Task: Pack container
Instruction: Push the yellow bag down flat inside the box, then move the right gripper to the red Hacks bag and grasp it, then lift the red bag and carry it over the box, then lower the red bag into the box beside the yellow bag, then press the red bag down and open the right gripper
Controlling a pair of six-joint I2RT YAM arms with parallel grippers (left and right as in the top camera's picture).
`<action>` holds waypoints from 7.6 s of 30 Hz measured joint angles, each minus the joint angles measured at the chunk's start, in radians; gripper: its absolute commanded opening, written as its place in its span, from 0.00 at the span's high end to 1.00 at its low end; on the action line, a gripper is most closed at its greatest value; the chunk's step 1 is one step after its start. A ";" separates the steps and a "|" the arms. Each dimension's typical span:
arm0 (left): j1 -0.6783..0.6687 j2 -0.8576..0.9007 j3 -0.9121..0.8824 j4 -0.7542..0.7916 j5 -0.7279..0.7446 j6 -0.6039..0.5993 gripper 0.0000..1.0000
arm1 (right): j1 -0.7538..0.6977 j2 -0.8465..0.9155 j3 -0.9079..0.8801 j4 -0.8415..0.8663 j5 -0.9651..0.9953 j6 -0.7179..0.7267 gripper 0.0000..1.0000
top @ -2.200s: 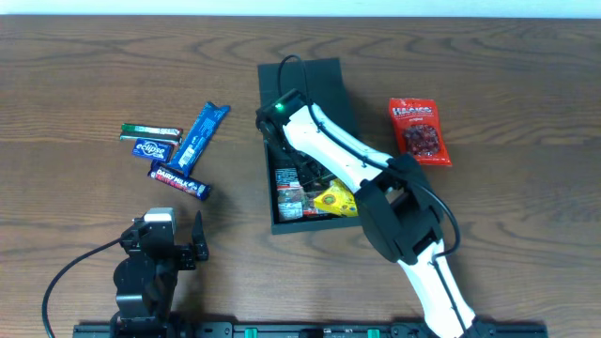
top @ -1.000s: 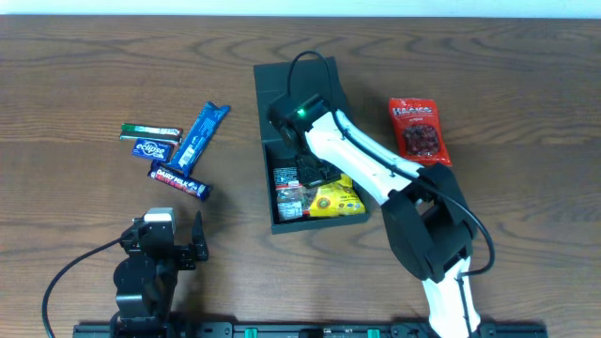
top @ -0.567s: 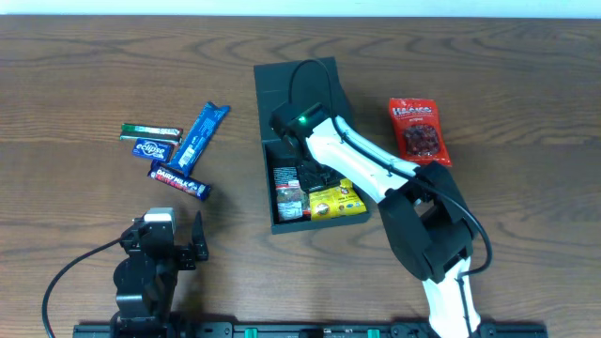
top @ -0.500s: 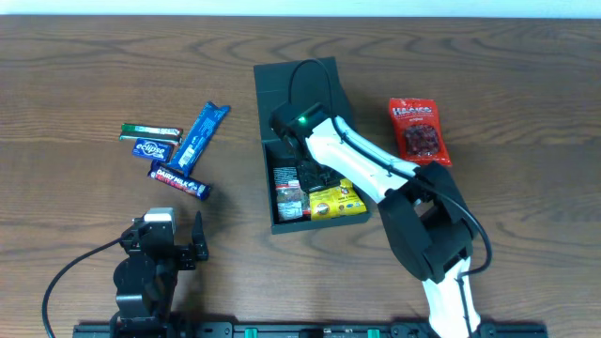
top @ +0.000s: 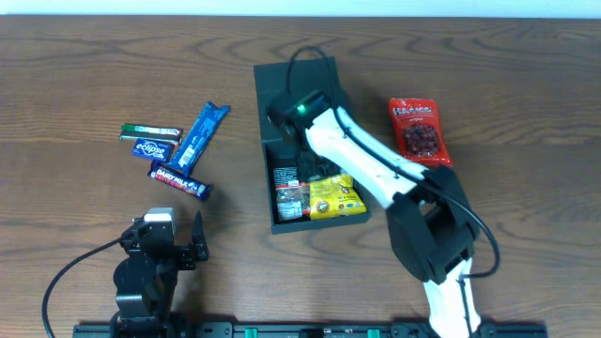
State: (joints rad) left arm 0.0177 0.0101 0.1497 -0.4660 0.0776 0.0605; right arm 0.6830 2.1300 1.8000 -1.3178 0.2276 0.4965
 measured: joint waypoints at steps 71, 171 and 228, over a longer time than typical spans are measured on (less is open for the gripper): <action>0.000 0.000 0.000 0.000 0.000 0.000 0.05 | -1.016 0.137 -0.324 0.517 -1.141 -0.552 0.74; 0.000 0.000 0.000 0.000 0.000 0.000 0.05 | -0.174 -0.343 -0.468 0.475 -0.632 0.204 0.01; 0.000 0.000 0.000 0.000 0.000 0.000 0.05 | -0.154 -0.206 -0.458 0.453 -0.722 0.026 0.25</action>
State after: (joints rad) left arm 0.0177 0.0101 0.1497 -0.4660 0.0776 0.0605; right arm 0.5285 1.9236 1.3418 -0.8650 -0.4946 0.5228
